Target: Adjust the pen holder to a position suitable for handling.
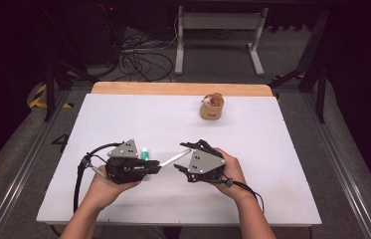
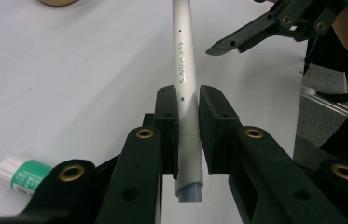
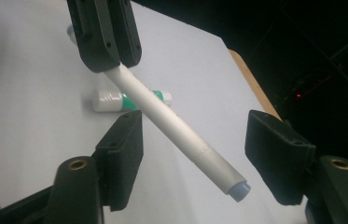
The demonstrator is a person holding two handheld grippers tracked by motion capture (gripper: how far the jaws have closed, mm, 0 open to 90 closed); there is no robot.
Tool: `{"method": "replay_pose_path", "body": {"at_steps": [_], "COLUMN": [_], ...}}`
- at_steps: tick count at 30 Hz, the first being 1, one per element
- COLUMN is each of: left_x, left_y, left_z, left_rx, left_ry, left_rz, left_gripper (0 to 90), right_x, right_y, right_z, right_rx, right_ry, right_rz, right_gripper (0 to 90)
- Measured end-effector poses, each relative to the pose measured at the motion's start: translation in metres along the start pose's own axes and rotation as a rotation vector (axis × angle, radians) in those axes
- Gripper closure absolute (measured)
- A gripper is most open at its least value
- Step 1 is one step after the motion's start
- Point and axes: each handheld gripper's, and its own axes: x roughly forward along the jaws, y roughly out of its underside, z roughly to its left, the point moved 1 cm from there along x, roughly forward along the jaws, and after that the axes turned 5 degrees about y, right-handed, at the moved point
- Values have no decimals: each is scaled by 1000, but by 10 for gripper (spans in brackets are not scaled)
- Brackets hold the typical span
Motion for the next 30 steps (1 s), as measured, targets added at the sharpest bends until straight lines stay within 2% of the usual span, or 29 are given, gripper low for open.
{"method": "replay_pose_path", "body": {"at_steps": [4, 7, 13, 17, 25, 30], "left_x": [1, 1, 2, 1, -4, -8], "left_y": [-3, -4, -7, -7, -6, -7], "left_z": [-1, 0, -1, -1, 0, 0], "left_rx": [-4, -11, -15, -11, -14, -5], "left_ry": [-3, -6, -3, -2, 0, -2], "left_rz": [-5, -10, -18, -24, -53, -85], "left_gripper": [787, 787, 786, 786, 784, 780], "right_x": [2, 3, 5, 5, 8, 10], "right_y": [0, 0, -1, -2, -1, 0], "right_z": [4, 7, 11, 13, 18, 21], "right_rx": [-74, -104, -208, -240, -312, -348], "right_ry": [36, 51, 101, 138, 147, 128], "right_rz": [17, 30, 55, 61, 79, 91], "right_gripper": [422, 440, 505, 564, 657, 717]}}
